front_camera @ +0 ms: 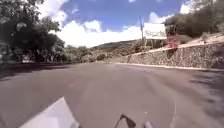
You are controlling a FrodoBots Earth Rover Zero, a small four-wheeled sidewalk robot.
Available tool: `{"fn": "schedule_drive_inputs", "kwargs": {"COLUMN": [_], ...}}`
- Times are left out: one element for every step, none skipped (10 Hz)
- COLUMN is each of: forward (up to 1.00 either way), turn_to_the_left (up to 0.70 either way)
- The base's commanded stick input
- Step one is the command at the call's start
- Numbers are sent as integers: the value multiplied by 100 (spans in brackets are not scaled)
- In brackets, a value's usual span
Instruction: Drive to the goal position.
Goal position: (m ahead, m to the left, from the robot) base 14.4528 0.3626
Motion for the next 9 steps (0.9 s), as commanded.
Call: {"fn": "schedule_drive_inputs", "kwargs": {"forward": [45, 45, 45, 45, 45, 45, 45, 45, 45], "turn_to_the_left": [0, 0, 0, 0, 0, 0, 0, 0, 0]}}
